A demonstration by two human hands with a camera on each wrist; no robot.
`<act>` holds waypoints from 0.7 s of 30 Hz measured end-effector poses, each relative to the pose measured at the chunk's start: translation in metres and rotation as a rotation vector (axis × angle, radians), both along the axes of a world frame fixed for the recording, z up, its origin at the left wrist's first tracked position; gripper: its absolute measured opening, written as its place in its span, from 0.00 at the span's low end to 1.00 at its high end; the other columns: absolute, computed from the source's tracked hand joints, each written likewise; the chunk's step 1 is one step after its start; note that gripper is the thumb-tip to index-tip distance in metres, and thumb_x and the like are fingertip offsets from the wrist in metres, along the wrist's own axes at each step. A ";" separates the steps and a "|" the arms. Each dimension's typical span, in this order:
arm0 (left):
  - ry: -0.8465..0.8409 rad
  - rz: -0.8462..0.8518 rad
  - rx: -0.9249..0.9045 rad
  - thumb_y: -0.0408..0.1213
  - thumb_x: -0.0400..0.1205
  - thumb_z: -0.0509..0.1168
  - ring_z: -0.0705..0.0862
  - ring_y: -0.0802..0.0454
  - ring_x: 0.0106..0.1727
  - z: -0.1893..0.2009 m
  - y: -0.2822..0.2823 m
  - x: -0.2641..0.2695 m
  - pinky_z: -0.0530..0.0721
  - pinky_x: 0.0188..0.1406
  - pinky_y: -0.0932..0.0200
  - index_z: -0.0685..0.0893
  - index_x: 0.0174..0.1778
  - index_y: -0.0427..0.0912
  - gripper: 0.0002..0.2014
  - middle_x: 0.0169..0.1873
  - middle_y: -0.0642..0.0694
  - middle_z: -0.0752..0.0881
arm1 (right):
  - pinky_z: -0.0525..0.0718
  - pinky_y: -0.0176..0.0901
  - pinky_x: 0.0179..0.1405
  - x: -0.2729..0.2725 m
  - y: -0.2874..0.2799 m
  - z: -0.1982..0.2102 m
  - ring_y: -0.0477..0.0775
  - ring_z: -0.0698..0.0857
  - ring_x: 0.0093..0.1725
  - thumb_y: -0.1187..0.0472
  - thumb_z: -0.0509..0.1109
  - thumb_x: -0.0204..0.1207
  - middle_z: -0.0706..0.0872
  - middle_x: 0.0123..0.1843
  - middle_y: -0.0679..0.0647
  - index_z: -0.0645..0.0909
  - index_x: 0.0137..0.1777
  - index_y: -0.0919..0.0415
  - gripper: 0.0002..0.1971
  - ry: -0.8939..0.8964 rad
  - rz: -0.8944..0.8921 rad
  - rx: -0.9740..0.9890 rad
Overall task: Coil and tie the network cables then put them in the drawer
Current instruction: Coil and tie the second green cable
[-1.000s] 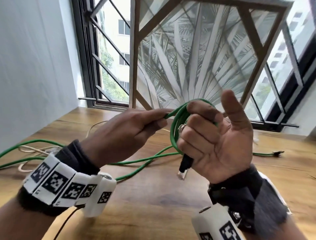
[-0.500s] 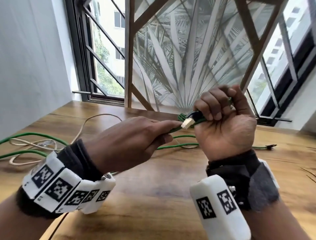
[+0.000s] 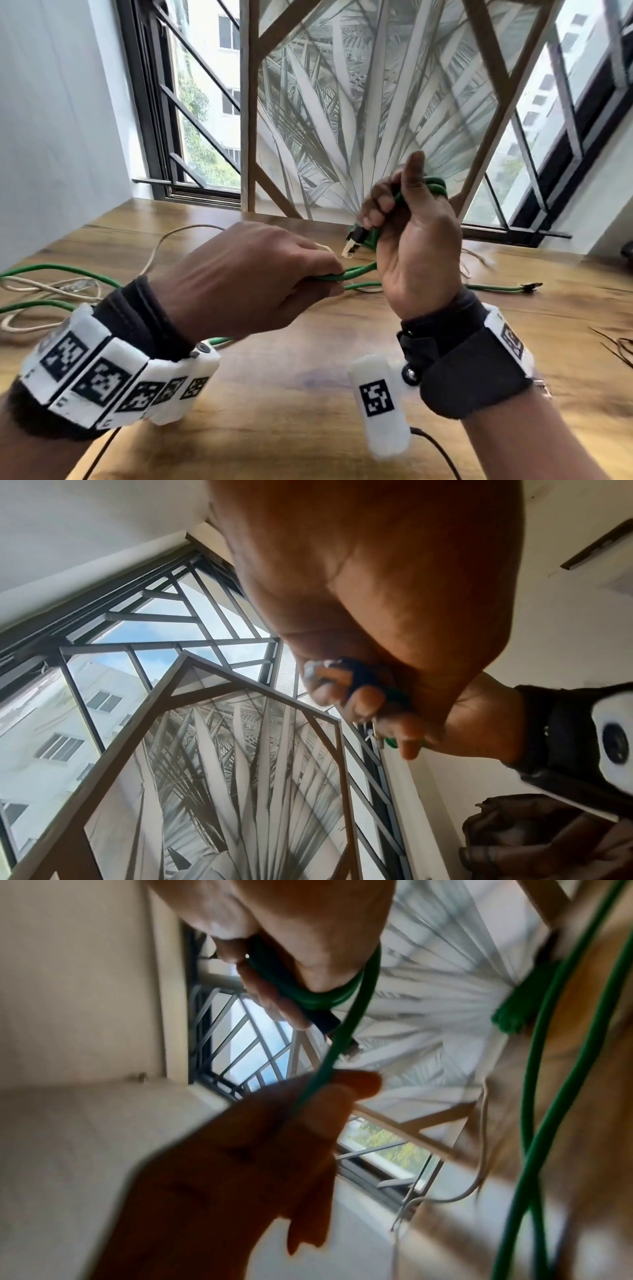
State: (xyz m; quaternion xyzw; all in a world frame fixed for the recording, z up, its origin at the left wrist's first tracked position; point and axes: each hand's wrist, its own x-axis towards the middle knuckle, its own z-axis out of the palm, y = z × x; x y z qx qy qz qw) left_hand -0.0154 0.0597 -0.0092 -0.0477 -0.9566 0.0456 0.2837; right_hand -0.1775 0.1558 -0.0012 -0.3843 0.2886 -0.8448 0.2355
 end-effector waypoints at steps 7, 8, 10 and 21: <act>0.280 -0.037 -0.134 0.47 0.90 0.70 0.86 0.45 0.40 0.017 -0.011 0.010 0.82 0.41 0.50 0.96 0.51 0.47 0.12 0.42 0.49 0.90 | 0.70 0.45 0.34 0.003 -0.004 -0.009 0.51 0.71 0.31 0.51 0.62 0.91 0.71 0.30 0.51 0.72 0.38 0.57 0.18 0.070 0.022 0.198; 0.325 -0.048 -0.159 0.45 0.90 0.71 0.86 0.45 0.40 0.018 -0.011 0.011 0.81 0.42 0.50 0.96 0.51 0.46 0.10 0.42 0.48 0.91 | 0.71 0.46 0.35 0.004 -0.005 -0.010 0.52 0.72 0.31 0.50 0.63 0.90 0.72 0.30 0.51 0.73 0.38 0.57 0.18 0.067 0.057 0.229; 0.391 -0.061 -0.194 0.41 0.89 0.72 0.86 0.44 0.40 0.017 -0.012 0.012 0.80 0.42 0.49 0.97 0.50 0.45 0.08 0.43 0.47 0.92 | 0.72 0.48 0.34 0.009 -0.004 -0.012 0.53 0.74 0.31 0.49 0.63 0.90 0.73 0.31 0.53 0.74 0.39 0.58 0.19 0.086 0.138 0.333; 0.410 -0.191 0.344 0.38 0.80 0.82 0.89 0.47 0.41 0.007 -0.010 0.003 0.86 0.42 0.51 0.93 0.44 0.35 0.10 0.41 0.44 0.90 | 0.53 0.40 0.22 0.032 0.005 -0.011 0.47 0.56 0.21 0.38 0.59 0.88 0.60 0.25 0.46 0.76 0.51 0.58 0.22 0.239 0.385 0.619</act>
